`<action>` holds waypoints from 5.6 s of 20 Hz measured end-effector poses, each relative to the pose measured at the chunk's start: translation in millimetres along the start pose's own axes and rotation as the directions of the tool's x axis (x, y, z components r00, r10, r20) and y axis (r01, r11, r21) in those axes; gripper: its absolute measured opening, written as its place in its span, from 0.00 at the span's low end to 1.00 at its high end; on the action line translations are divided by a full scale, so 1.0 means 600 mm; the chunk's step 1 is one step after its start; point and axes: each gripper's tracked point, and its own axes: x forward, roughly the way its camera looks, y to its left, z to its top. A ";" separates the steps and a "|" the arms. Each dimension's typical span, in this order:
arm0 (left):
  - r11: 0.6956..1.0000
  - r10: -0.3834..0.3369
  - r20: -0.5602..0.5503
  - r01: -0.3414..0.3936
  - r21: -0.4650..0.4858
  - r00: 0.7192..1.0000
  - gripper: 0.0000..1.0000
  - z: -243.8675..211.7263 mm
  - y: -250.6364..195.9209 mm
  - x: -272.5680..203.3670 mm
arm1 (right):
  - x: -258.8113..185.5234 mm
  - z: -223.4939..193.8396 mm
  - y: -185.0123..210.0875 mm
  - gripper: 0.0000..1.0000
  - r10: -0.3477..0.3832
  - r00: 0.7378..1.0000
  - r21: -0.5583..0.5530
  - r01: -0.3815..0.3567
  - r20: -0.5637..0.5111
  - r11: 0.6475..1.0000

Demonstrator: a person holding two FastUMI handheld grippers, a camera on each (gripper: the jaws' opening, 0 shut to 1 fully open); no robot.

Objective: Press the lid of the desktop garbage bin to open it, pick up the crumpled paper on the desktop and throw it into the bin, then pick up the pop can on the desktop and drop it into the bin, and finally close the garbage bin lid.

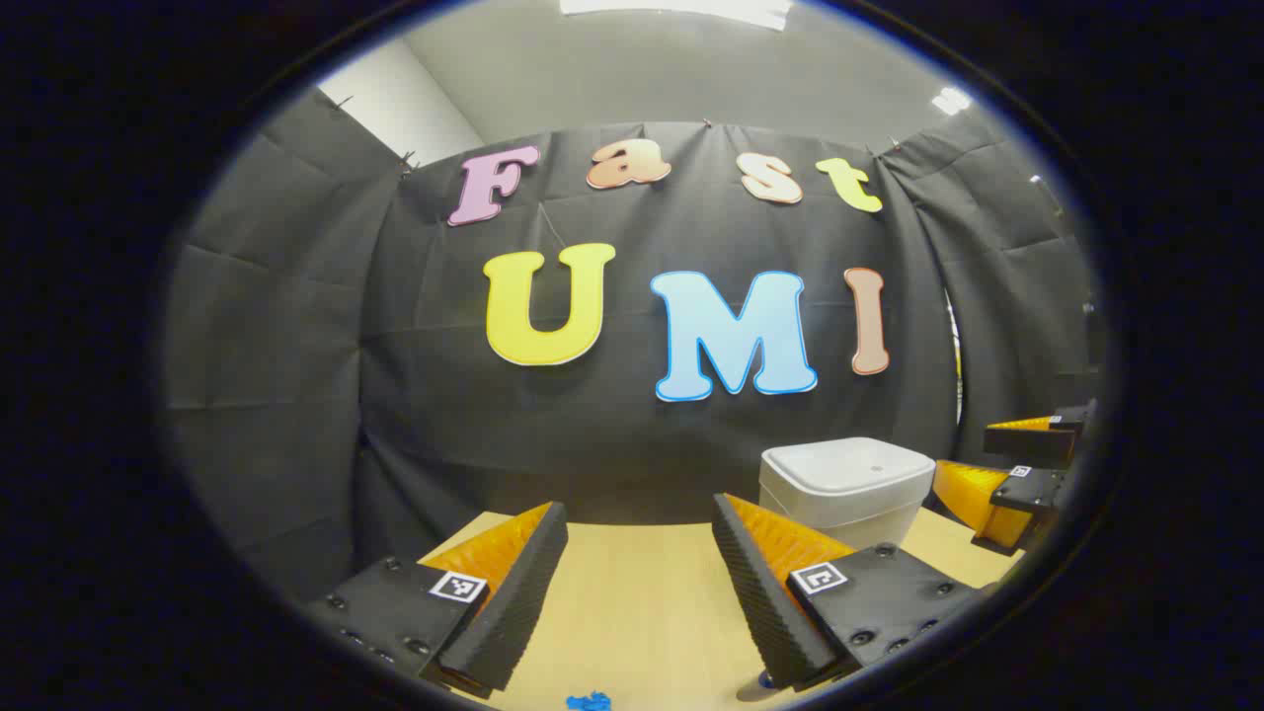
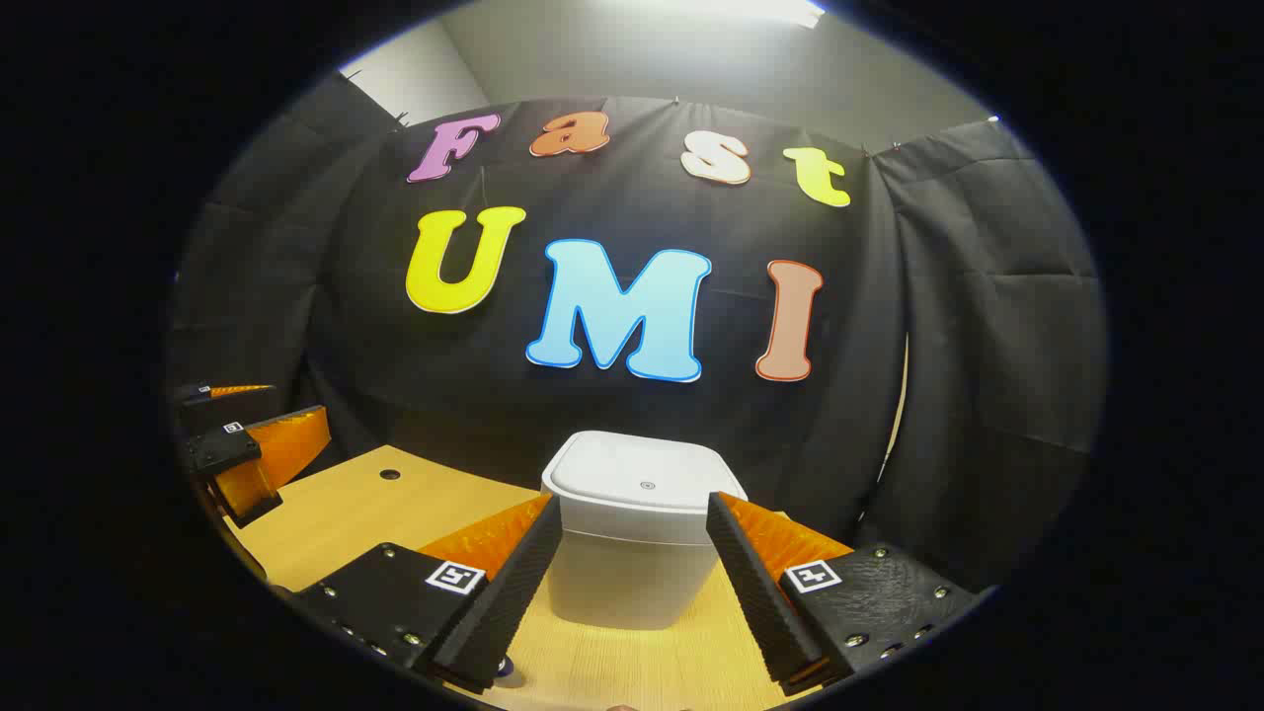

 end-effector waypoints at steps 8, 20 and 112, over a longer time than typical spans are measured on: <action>1.000 0.008 -0.003 -0.008 0.000 1.000 1.00 -0.006 0.005 0.013 | 0.014 0.002 0.011 0.94 0.014 1.000 -0.008 -0.014 0.006 1.000; 0.999 0.031 -0.044 -0.032 -0.018 0.999 1.00 -0.024 0.005 0.021 | 0.031 -0.010 0.006 0.94 0.034 0.999 0.007 -0.034 0.001 0.999; 0.995 0.078 -0.141 -0.087 -0.058 0.987 1.00 -0.099 0.037 -0.030 | 0.012 -0.005 -0.035 0.01 0.024 0.998 0.048 -0.027 0.055 0.999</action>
